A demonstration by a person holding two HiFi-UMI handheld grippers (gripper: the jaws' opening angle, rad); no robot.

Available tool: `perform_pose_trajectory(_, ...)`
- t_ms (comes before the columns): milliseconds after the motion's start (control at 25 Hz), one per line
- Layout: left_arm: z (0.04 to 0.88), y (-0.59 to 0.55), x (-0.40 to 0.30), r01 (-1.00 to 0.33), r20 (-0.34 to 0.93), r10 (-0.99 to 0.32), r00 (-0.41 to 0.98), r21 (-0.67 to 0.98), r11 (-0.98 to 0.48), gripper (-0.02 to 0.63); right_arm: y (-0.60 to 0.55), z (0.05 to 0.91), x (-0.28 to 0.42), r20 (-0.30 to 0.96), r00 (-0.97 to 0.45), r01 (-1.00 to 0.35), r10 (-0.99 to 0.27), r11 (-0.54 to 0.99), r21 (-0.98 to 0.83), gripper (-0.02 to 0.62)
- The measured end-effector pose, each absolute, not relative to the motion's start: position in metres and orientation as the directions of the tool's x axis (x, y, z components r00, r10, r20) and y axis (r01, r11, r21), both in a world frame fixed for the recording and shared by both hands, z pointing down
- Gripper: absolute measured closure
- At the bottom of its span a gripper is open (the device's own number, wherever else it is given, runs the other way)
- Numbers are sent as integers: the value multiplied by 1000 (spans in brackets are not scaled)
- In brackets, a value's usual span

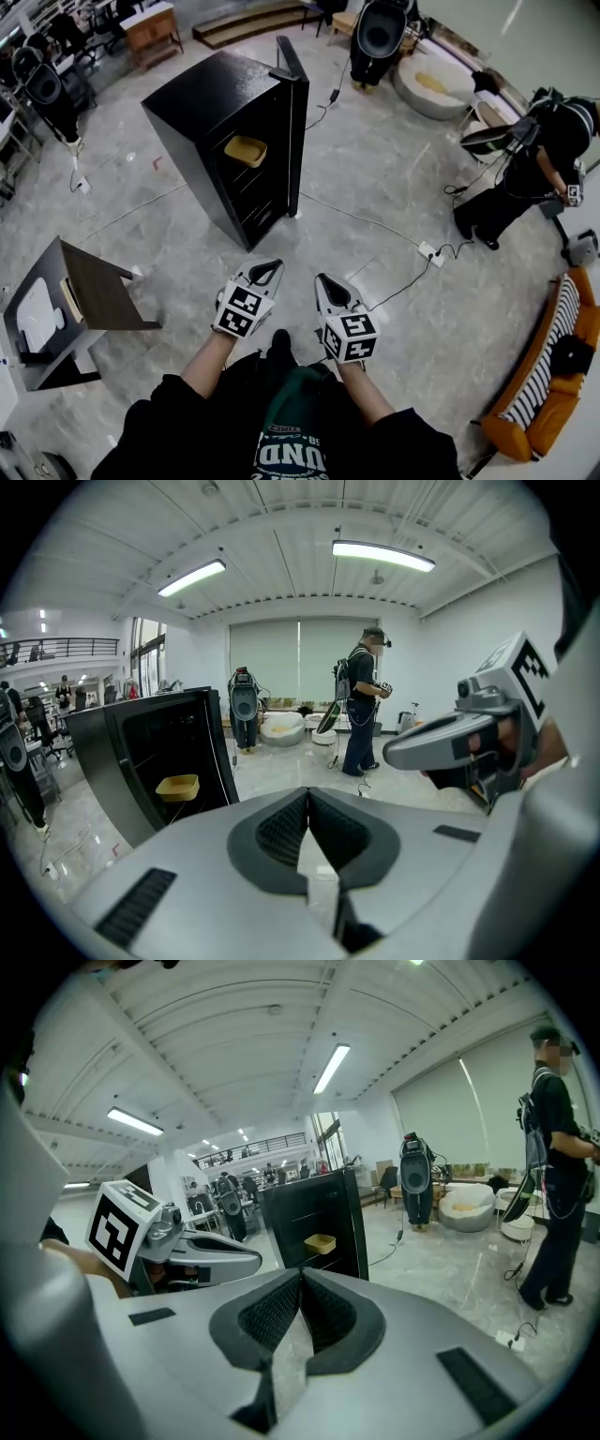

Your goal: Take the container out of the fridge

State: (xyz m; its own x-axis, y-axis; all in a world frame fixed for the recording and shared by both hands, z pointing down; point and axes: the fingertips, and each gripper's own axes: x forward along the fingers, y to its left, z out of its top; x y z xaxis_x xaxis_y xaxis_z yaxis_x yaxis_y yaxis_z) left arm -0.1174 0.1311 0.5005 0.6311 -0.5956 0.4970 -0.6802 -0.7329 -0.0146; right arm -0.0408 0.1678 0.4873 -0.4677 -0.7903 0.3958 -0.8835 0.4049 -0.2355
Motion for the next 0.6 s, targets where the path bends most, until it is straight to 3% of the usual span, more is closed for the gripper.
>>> perform_pose_trajectory(600,510,85,-113,-650,522,-558,645,-8,-760,592,125,491,-40,421,-452,-892,-787,386,-235,560)
